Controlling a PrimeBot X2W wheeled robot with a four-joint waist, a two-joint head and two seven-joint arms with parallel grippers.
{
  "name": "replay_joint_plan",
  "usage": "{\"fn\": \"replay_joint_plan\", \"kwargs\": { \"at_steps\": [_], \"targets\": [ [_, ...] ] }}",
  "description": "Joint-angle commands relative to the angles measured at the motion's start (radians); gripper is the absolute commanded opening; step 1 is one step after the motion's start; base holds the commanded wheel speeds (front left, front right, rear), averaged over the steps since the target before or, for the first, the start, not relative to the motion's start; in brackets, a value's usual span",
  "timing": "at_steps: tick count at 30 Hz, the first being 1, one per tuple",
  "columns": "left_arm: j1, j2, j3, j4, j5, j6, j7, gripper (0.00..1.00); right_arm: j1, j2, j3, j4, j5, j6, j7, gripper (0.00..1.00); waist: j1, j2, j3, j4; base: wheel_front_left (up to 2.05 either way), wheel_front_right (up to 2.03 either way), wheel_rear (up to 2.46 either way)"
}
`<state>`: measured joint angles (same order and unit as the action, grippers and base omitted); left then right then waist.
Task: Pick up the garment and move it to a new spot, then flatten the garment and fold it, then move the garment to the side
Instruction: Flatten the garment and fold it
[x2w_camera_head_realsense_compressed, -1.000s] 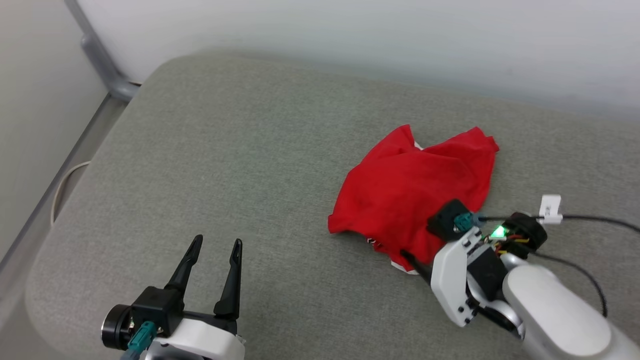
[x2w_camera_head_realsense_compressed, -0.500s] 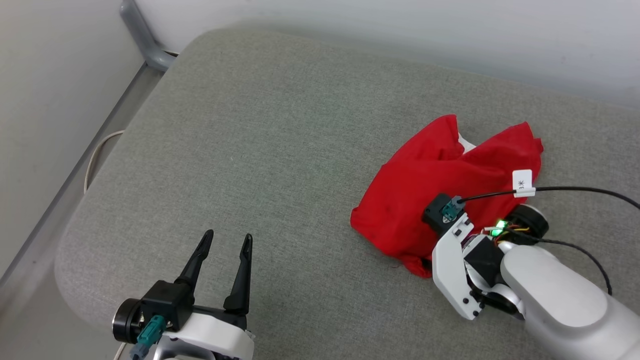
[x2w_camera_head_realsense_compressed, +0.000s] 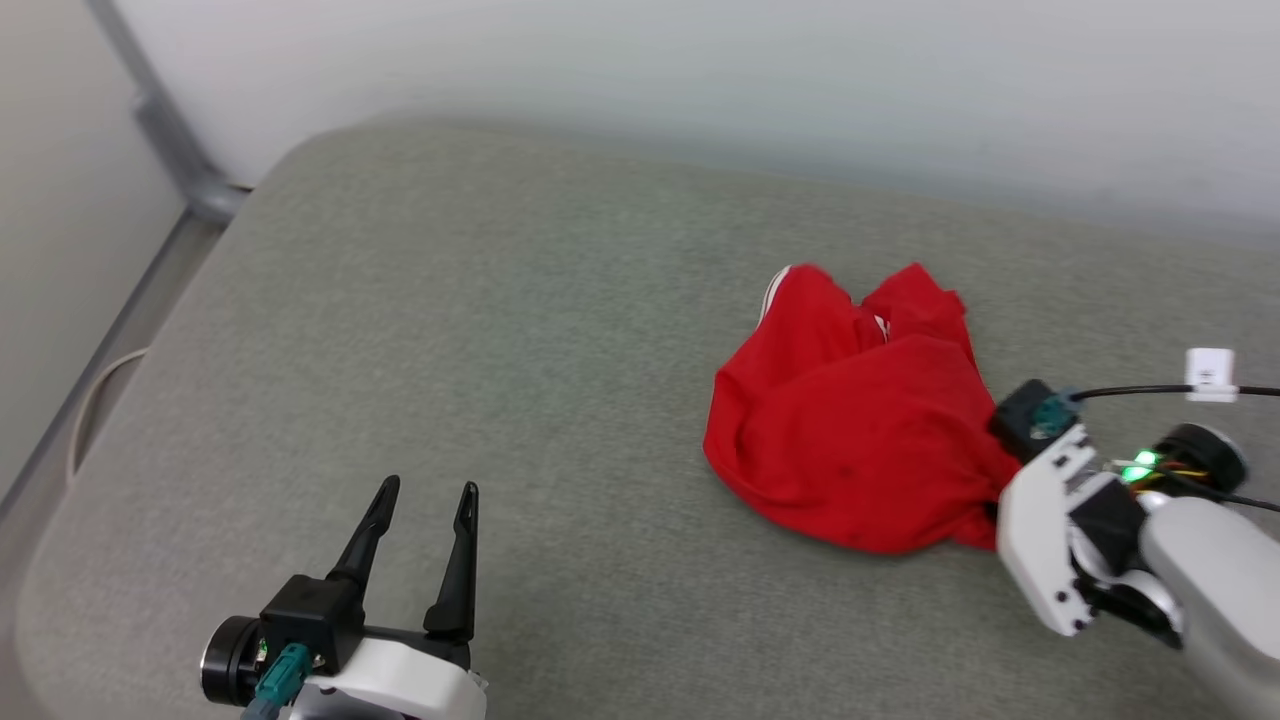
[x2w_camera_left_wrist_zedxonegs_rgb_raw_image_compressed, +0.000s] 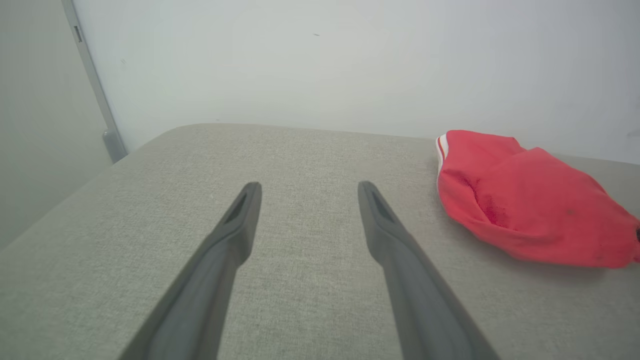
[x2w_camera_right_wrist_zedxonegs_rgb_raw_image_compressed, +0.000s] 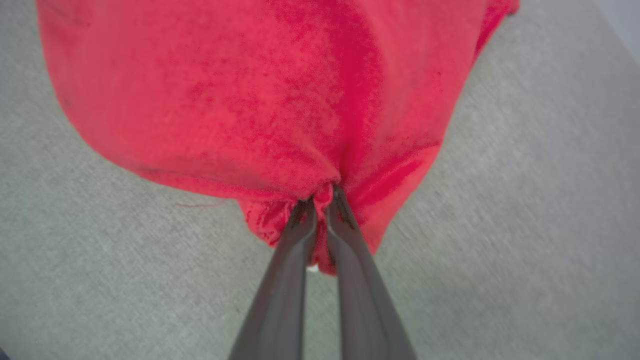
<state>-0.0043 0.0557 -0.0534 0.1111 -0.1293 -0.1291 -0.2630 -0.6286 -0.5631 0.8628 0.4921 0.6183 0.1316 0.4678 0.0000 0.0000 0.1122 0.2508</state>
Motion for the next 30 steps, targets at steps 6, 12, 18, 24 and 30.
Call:
{"fn": "replay_joint_plan", "kwargs": {
  "at_steps": [6, 12, 18, 24, 30],
  "targets": [
    [0.019, -0.001, 0.0, 0.004, 0.005, -0.001, -0.003, 1.0, 0.132, -0.071, -0.169, -0.026, -0.041, -0.002, 0.036, 0.0, 0.0, 0.0, -0.035, -0.096, 0.0, 0.0, 0.0],
    [0.019, 0.007, -0.011, 0.009, 0.003, -0.001, -0.003, 1.0, 0.278, -0.043, -0.297, -0.012, -0.099, -0.002, 0.063, 0.0, 0.0, 0.0, -0.038, -0.129, 0.0, 0.0, 0.0],
    [0.012, 0.016, -0.024, 0.012, 0.002, -0.002, -0.003, 1.0, 0.328, 0.04, -0.432, -0.034, -0.166, -0.001, -0.037, 1.0, 0.0, 0.0, -0.047, -0.164, 0.0, 0.0, 0.0],
    [0.007, 0.031, -0.036, -0.004, 0.015, -0.002, -0.003, 1.0, 0.334, 0.116, -0.549, -0.129, -0.235, -0.002, -0.216, 1.0, 0.0, 0.0, -0.069, -0.21, 0.0, 0.0, 0.0],
    [0.009, 0.026, -0.034, -0.023, 0.002, -0.001, -0.003, 1.0, 0.379, 0.169, -0.642, -0.2, -0.283, -0.002, -0.363, 1.0, 0.0, 0.0, -0.08, -0.24, 0.0, 0.0, 0.0]
  ]
}}
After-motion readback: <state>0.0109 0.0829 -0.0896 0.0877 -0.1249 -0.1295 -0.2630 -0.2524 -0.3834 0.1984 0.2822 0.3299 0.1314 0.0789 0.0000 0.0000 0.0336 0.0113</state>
